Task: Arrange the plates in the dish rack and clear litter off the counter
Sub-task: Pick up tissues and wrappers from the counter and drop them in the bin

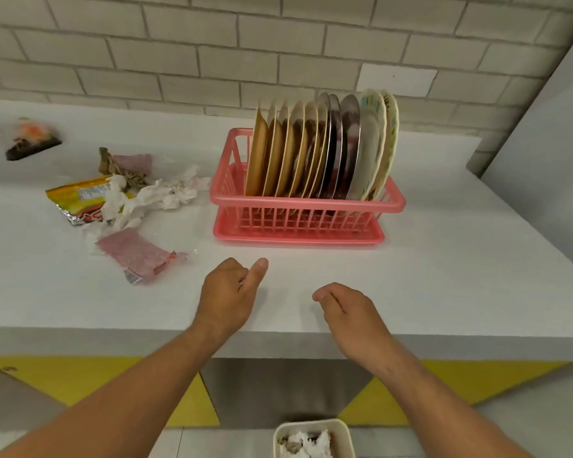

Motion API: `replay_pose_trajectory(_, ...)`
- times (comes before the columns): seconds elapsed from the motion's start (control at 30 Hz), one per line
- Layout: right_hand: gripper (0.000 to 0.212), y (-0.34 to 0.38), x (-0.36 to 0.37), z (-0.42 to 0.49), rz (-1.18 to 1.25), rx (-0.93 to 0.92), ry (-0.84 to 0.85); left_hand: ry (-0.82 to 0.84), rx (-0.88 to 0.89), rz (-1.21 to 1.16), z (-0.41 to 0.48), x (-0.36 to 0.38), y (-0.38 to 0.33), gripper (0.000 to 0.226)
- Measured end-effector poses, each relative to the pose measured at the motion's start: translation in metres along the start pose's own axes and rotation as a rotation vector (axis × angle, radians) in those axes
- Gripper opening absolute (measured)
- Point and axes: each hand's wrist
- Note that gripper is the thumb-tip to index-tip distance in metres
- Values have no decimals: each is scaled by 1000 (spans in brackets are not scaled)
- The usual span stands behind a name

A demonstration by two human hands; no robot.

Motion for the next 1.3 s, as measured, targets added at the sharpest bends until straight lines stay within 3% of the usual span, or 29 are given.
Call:
replay_pose_trajectory(0.13, 20, 9, 25, 1, 108, 63, 59, 122, -140, -189, -5, -31, 18, 65)
replay_pose_trajectory(0.23, 17, 22, 43, 10, 73, 42, 79, 213, -19, -106, -2, -50, 27, 55)
replay_pose_trajectory(0.37, 13, 50, 80, 28, 36, -34, 8, 155, 226, 30, 12, -86, 55, 57)
replay_pose_trajectory(0.5, 13, 86, 129, 54, 4, -135, -67, 63, 246, 122, 35, -135, 99, 65)
replay_pose_trajectory(0.6, 14, 115, 164, 78, -111, -201, -76, -14, 223, 149, 50, -164, 137, 45)
replay_pose_trajectory(0.7, 31, 139, 196, 96, -324, -200, 11, -17, 202, 163, 55, -183, 167, 24)
replay_pose_trajectory(0.93, 103, 146, 249, 121, -681, -58, 176, 62, 167, 163, 66, -201, 202, 28)
replay_pose_trajectory(1.0, 111, 145, 254, 130, -705, 52, 212, 87, 169, 162, 67, -203, 207, 28)
replay_pose_trajectory(1.07, 105, 141, 253, 136, -732, 115, 238, 103, 173, 151, 67, -204, 209, 28)
replay_pose_trajectory(1.17, 69, 133, 254, 136, -784, 48, 228, 91, 150, 138, 68, -206, 216, 27)
replay_pose_trajectory(1.23, 49, 124, 253, 130, -752, -50, 125, 76, 126, 129, 69, -206, 220, 27)
replay_pose_trajectory(1.3, 45, 118, 252, 122, -715, -74, 19, 84, 126, 127, 69, -204, 223, 26)
Point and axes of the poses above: each hand's wrist, its own z-axis towards the middle knuckle, its own x-axis out of the palm, y = z × x, and after that the axes turned 10 degrees about z, right-handed
